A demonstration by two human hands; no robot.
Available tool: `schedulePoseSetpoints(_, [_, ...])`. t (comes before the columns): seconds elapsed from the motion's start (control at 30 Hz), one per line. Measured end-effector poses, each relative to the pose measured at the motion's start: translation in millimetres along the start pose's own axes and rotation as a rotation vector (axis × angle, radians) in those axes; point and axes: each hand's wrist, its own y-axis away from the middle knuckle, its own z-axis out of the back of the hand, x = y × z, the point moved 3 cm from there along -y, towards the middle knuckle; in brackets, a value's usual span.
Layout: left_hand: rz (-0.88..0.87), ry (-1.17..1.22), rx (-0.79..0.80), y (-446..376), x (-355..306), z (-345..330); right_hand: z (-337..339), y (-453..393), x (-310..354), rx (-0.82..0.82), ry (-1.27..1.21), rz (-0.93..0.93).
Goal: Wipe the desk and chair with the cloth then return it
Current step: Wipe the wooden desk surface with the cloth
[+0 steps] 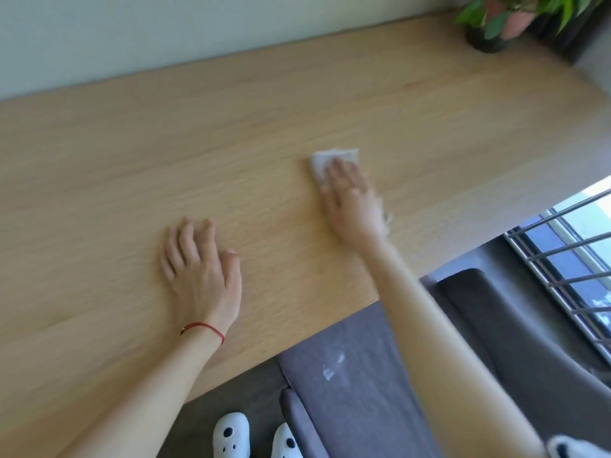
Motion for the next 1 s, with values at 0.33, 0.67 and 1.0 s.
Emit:
schedulePoseSetpoints(0.33, [0.008,0.021,-0.048,0,-1,1,38,91,-61,0.050,-0.009,0.210])
schedulePoseSetpoints(0.67, [-0.013,0.013,-0.064,-1,-2,-2,31,75,-57,-0.104,0.006,-0.117])
schedulePoseSetpoints(1.0, [-0.107,0.458,-0.172,13,-8,22,-3,202,55,0.058,-0.216,0.294])
